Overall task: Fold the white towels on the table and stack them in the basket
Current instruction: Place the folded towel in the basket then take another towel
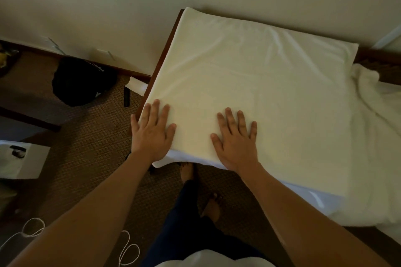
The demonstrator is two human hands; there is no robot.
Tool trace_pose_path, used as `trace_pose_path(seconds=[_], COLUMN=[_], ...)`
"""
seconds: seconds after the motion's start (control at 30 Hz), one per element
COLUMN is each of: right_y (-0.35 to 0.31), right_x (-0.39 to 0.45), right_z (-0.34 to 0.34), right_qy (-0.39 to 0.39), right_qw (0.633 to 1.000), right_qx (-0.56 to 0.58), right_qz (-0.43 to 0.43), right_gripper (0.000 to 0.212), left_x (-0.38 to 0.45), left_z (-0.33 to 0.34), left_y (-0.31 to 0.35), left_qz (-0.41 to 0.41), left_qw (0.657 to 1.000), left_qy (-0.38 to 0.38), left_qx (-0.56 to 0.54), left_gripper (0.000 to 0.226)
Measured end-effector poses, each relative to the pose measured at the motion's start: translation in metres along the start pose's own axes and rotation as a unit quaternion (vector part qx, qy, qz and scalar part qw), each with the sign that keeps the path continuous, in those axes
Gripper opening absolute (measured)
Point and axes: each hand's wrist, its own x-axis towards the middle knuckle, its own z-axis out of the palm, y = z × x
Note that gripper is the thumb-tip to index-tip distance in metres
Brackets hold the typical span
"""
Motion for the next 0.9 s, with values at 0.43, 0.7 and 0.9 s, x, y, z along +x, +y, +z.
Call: trace_pose_path(seconds=[0.43, 0.7, 0.9], right_y=[0.154, 0.221, 0.246], right_x=[-0.13, -0.151, -0.153], right_z=[-0.028, -0.04, -0.029], right_qy=[-0.012, 0.103, 0.069], right_qw=[0.903, 0.572, 0.545], right_qx=[0.117, 0.571, 0.608], right_qz=[0.414, 0.579, 0.573], right_gripper=[0.067, 0.055, 0.031], left_x=[-0.01, -0.015, -0.018], left_z=[0.013, 0.022, 0.025], left_y=[0.164, 0.206, 0.209], left_qz=[0.122, 0.188, 0.191], left_qw=[0.992, 0.981, 0.98], left_qy=[-0.025, -0.005, 0.014], left_qx=[-0.024, -0.053, -0.049], left_gripper=[0.066, 0.066, 0.065])
